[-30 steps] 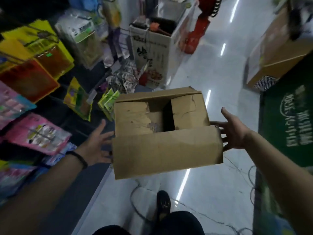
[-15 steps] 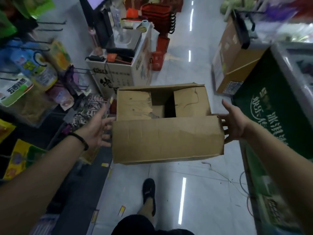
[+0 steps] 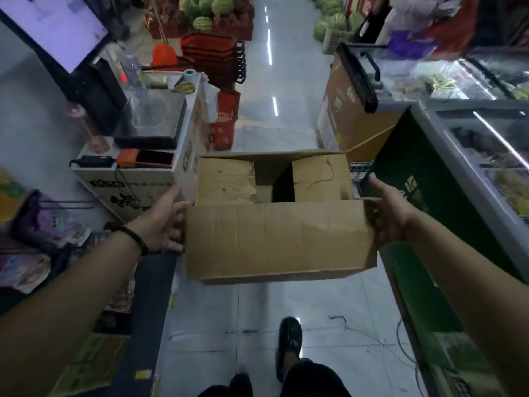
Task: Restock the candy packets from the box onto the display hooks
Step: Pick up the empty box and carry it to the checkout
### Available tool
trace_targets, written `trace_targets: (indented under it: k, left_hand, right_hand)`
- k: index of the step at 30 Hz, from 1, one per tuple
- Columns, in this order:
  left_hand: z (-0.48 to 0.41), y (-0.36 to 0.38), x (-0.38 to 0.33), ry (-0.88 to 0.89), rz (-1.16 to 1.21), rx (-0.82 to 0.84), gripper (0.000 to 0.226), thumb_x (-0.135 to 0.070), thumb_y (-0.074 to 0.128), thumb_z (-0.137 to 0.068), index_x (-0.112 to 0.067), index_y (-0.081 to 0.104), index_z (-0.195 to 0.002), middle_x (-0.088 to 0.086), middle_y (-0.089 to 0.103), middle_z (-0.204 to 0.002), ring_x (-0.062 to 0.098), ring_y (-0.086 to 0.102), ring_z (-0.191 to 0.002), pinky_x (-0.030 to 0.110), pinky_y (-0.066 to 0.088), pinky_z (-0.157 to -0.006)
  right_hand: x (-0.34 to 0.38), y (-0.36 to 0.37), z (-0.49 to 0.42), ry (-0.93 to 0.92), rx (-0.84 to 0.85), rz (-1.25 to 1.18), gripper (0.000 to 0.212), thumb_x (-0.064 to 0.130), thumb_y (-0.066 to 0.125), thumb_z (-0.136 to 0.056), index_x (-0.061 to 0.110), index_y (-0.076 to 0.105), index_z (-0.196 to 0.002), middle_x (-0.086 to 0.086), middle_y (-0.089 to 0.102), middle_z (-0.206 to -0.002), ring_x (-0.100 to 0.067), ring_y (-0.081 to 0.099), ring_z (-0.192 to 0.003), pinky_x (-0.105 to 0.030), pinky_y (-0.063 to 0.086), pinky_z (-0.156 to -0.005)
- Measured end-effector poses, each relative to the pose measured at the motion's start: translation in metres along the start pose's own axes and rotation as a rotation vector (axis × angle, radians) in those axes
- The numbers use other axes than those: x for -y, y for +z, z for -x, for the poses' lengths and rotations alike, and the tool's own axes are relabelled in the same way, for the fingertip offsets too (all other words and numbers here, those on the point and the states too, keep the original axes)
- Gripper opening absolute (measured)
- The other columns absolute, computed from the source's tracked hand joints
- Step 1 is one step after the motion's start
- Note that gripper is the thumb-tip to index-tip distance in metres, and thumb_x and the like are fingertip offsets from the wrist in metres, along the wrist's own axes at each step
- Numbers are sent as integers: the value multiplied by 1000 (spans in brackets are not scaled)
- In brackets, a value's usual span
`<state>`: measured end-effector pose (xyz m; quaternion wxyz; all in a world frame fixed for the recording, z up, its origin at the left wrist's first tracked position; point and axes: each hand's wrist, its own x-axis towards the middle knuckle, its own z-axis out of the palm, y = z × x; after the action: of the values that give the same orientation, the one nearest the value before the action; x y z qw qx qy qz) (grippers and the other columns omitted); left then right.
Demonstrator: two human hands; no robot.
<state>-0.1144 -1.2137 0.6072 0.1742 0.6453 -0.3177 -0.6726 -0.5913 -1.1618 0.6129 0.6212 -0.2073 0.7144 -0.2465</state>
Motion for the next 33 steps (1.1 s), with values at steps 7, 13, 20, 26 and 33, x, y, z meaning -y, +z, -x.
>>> trace_targets:
  k: [7, 13, 20, 26, 33]
  left_hand:
    - [-86, 30, -120, 38, 45, -73, 90, -94, 33, -83, -22, 71, -119, 11, 71, -106, 40, 68, -89, 69, 43, -104]
    - [-142, 36, -213, 36, 86, -145, 93, -95, 35, -81, -27, 67, -136, 8, 63, -110, 30, 62, -85, 42, 58, -68]
    - [-234, 17, -308, 18, 74, -153, 107, -105, 37, -64, -25, 71, -126, 11, 64, -128, 39, 63, -110, 51, 61, -77]
    - [-332, -16, -404, 12, 145, -142, 101, -101, 41, -69, -28, 65, -134, 15, 60, -139, 47, 57, -127, 64, 51, -100]
    - [-414, -37, -528, 57, 107, -94, 95, -96, 32, -81, -27, 61, -140, 12, 61, -137, 40, 62, -120, 53, 60, -88]
  right_hand:
    - [121, -43, -96, -21, 73, -7, 110, 102, 50, -62, 25, 60, -140, -6, 54, -141, -45, 52, -122, -76, 45, -95]
    - [230, -66, -162, -60, 104, 21, 113, 101, 48, -66, 24, 57, -147, -9, 56, -141, -45, 54, -121, -72, 52, -85]
    - [350, -59, -248, -55, 93, 48, 112, 102, 46, -66, 23, 57, -145, -11, 55, -144, -47, 52, -126, -70, 52, -86]
    - [463, -41, -330, -54, 54, 95, 113, 102, 50, -64, 21, 59, -144, -10, 56, -140, -46, 53, -125, -73, 38, -107]
    - [592, -28, -405, -74, 22, 54, 97, 101, 48, -68, 23, 66, -124, -12, 58, -136, -47, 55, -124, -76, 38, -104]
